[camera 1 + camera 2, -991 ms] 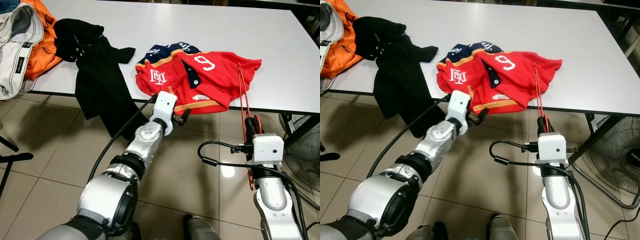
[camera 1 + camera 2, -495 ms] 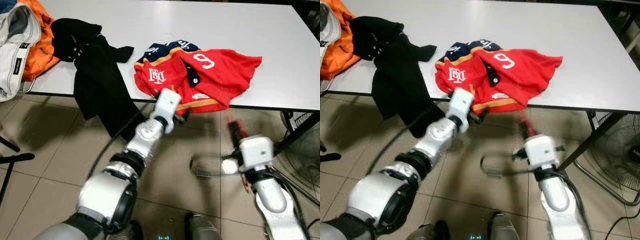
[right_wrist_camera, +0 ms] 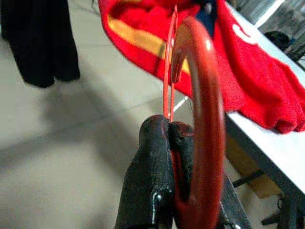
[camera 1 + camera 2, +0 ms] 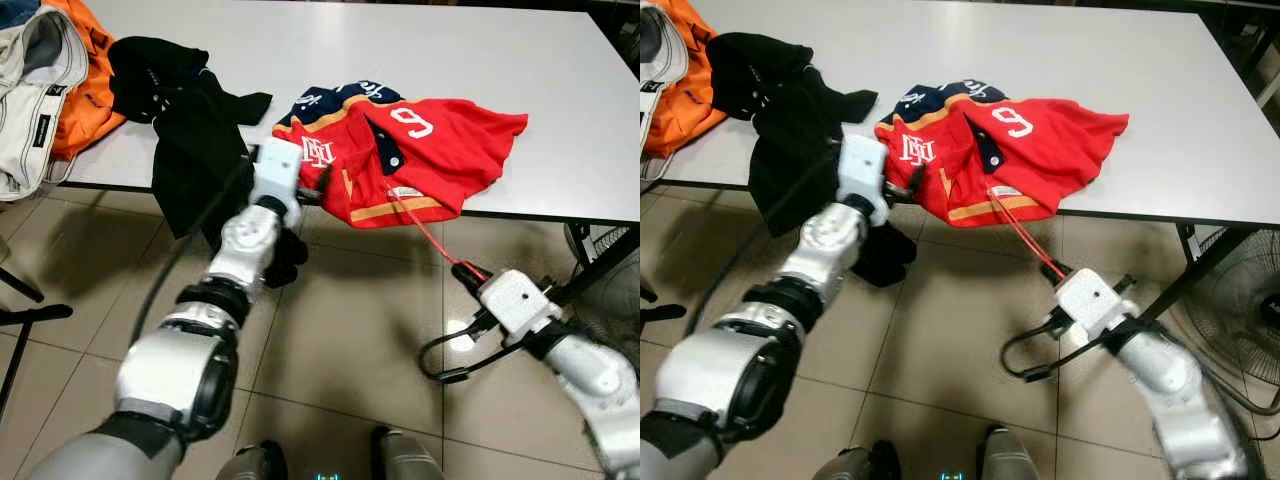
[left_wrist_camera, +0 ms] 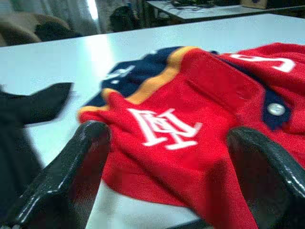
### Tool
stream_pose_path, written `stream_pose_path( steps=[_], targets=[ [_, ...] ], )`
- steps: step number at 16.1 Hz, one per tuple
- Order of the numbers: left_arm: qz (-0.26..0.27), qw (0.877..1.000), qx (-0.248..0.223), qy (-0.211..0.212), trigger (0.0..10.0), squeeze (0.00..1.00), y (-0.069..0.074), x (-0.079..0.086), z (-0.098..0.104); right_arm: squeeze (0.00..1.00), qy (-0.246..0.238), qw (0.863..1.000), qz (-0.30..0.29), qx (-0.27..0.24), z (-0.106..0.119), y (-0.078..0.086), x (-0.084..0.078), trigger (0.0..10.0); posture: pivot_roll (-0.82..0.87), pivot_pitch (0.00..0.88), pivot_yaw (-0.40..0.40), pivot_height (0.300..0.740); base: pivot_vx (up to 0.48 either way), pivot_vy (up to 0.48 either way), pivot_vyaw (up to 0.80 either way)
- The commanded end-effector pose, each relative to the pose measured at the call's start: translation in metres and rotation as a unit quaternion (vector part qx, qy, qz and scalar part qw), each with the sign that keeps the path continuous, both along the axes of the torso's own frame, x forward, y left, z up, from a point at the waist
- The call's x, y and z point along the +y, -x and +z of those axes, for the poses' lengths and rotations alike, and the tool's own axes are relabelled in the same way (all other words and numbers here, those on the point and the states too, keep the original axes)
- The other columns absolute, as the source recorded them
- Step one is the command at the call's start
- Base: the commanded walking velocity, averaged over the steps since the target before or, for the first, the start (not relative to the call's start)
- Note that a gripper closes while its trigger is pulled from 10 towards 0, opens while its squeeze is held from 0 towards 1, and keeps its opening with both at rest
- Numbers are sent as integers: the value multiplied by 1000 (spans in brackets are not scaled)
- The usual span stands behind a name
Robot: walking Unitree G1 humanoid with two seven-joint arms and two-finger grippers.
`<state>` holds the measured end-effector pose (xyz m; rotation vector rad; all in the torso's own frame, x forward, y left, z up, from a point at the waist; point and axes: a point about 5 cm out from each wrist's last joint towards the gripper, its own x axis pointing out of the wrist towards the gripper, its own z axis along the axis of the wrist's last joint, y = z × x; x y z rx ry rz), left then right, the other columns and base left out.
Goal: Hang hanger
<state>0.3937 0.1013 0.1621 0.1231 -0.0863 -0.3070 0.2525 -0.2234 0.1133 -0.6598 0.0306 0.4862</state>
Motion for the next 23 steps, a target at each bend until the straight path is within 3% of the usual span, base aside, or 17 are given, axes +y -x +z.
stream_pose_path(
  steps=[1,4,8,14,23],
  targets=[
    [1,1000,-24,7,10000,0,-3,-1,13,0,22,999,-2,26,-9,0,-8,0,-352,135,73,740,0,0,0],
    [6,999,-33,10,10000,0,-5,3,19,0,128,992,-5,21,-20,-26,-23,0,-352,127,66,740,0,0,0],
    [13,999,-38,14,10000,0,-5,5,21,0,166,985,24,-41,-27,-53,13,0,-336,120,60,740,0,0,0],
    [9,999,-33,12,10000,0,-4,5,16,0,252,962,88,-54,-41,-64,30,0,-329,123,62,740,0,0,0],
    [-14,999,-25,19,10000,0,-2,-9,14,0,229,952,142,-145,-24,-74,61,0,-342,121,72,740,0,0,0]
  ],
)
